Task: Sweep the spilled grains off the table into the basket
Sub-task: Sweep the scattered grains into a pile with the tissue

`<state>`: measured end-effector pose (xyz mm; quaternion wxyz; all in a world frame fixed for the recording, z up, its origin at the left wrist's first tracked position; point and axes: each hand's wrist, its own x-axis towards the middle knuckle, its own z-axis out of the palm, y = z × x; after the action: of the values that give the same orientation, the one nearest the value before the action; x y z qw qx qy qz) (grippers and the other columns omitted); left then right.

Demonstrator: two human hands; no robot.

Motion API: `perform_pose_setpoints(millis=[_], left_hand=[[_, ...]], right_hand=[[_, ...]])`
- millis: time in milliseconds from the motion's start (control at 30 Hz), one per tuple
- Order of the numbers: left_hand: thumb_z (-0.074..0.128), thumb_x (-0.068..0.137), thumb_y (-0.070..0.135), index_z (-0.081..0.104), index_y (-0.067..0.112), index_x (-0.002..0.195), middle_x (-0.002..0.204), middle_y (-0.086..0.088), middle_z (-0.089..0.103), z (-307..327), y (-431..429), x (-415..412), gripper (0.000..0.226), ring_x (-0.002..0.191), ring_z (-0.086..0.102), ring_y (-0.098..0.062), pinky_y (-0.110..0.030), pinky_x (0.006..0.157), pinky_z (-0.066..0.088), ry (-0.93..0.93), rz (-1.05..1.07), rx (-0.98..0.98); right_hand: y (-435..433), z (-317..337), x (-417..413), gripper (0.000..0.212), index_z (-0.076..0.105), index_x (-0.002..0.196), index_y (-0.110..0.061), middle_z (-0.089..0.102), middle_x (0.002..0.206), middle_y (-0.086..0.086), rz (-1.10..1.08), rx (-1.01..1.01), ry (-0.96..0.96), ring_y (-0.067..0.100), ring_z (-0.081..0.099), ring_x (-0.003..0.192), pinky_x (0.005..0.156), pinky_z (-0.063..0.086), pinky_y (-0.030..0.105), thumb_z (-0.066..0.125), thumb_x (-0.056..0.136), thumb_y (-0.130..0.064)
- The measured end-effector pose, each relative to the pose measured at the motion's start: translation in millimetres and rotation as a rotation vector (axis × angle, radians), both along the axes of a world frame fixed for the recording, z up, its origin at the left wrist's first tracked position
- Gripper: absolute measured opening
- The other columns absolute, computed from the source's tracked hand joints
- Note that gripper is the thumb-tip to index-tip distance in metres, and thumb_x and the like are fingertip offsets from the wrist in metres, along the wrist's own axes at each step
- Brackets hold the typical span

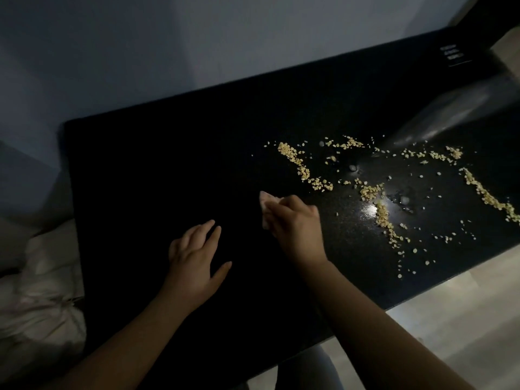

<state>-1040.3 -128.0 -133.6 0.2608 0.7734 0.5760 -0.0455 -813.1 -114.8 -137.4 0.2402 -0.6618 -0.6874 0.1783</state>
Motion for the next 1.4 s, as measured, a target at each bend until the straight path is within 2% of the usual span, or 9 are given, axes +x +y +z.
perform_pose_setpoints(millis=[167, 300, 400, 533, 633, 800, 933, 1133, 1400], left_hand=[[0.023, 0.078, 0.072, 0.011, 0.028, 0.151, 0.158, 0.01, -0.003, 3, 8, 6, 0.086, 0.143, 0.0, -0.015, -0.044, 0.114, 0.014, 0.075, 0.037, -0.045], [0.038, 0.087, 0.066, 0.008, 0.029, 0.152, 0.159, 0.01, -0.006, 4, 17, 17, 0.08, 0.144, -0.001, -0.017, -0.046, 0.113, 0.015, 0.102, 0.094, -0.039], [0.031, 0.084, 0.074, 0.009, 0.029, 0.152, 0.159, 0.008, -0.004, 1, 23, 25, 0.084, 0.144, 0.0, -0.017, -0.045, 0.114, 0.014, 0.134, 0.119, -0.021], [0.011, 0.071, 0.078, 0.016, 0.026, 0.151, 0.16, 0.005, 0.003, -3, 28, 33, 0.096, 0.145, 0.004, -0.019, -0.048, 0.115, 0.013, 0.105, 0.16, -0.003], [0.01, 0.073, 0.077, 0.018, 0.026, 0.151, 0.159, 0.006, 0.004, -3, 30, 36, 0.093, 0.146, 0.002, -0.016, -0.048, 0.116, 0.011, 0.094, 0.188, -0.003], [0.007, 0.073, 0.075, 0.017, 0.028, 0.151, 0.159, 0.008, 0.002, -3, 31, 38, 0.091, 0.145, -0.001, -0.014, -0.048, 0.116, 0.01, 0.13, 0.213, -0.001], [0.007, 0.073, 0.075, 0.013, 0.029, 0.151, 0.159, 0.009, -0.001, -3, 31, 39, 0.091, 0.145, -0.005, -0.011, -0.048, 0.117, 0.006, 0.092, 0.236, -0.016], [0.007, 0.073, 0.075, 0.012, 0.029, 0.151, 0.159, 0.01, -0.003, -3, 33, 42, 0.091, 0.145, -0.007, -0.01, -0.05, 0.117, 0.006, 0.065, 0.263, -0.013], [0.015, 0.076, 0.075, 0.016, 0.034, 0.149, 0.156, 0.019, -0.004, -8, 35, 34, 0.084, 0.139, -0.011, 0.0, -0.042, 0.117, -0.001, -0.002, 0.293, -0.019]], right_hand=[[19, -22, 27, 0.028, 0.064, 0.121, -0.032, 0.059, 0.099, -0.008, -0.053, 0.007, -0.082, 0.006, 0.052, 0.084, 0.08, 0.039, 0.034, 0.058, 0.093, -0.032], [24, -32, 106, 0.03, 0.064, 0.121, -0.028, 0.063, 0.104, 0.002, -0.244, -0.029, -0.114, 0.02, 0.06, 0.081, 0.081, 0.05, 0.045, 0.058, 0.092, -0.033], [21, -23, 145, 0.03, 0.067, 0.115, -0.023, 0.063, 0.097, 0.006, -0.34, -0.046, -0.101, 0.025, 0.06, 0.075, 0.072, 0.052, 0.05, 0.055, 0.09, -0.035], [15, -2, 110, 0.023, 0.065, 0.114, -0.029, 0.061, 0.103, -0.001, -0.15, -0.017, -0.026, 0.016, 0.058, 0.08, 0.069, 0.052, 0.042, 0.057, 0.093, -0.033], [32, 2, 55, 0.023, 0.068, 0.113, -0.028, 0.06, 0.1, -0.005, 0.027, 0.018, 0.052, 0.008, 0.054, 0.081, 0.071, 0.041, 0.031, 0.064, 0.09, -0.027], [81, -10, 16, 0.022, 0.07, 0.107, -0.023, 0.06, 0.1, 0.0, 0.17, -0.052, 0.085, 0.017, 0.058, 0.084, 0.082, 0.043, 0.039, 0.055, 0.093, -0.029], [89, -25, 55, 0.03, 0.071, 0.108, -0.025, 0.063, 0.093, 0.0, 0.095, 0.036, -0.018, 0.02, 0.06, 0.075, 0.072, 0.045, 0.036, 0.05, 0.09, -0.038], [81, -30, 132, 0.026, 0.07, 0.11, -0.019, 0.064, 0.091, 0.007, -0.237, 0.024, -0.055, 0.025, 0.058, 0.068, 0.067, 0.051, 0.043, 0.058, 0.09, -0.031], [104, 5, 16, 0.027, 0.069, 0.109, -0.02, 0.062, 0.097, 0.001, 0.106, 0.042, 0.152, 0.019, 0.058, 0.079, 0.074, 0.048, 0.04, 0.053, 0.091, -0.033]])
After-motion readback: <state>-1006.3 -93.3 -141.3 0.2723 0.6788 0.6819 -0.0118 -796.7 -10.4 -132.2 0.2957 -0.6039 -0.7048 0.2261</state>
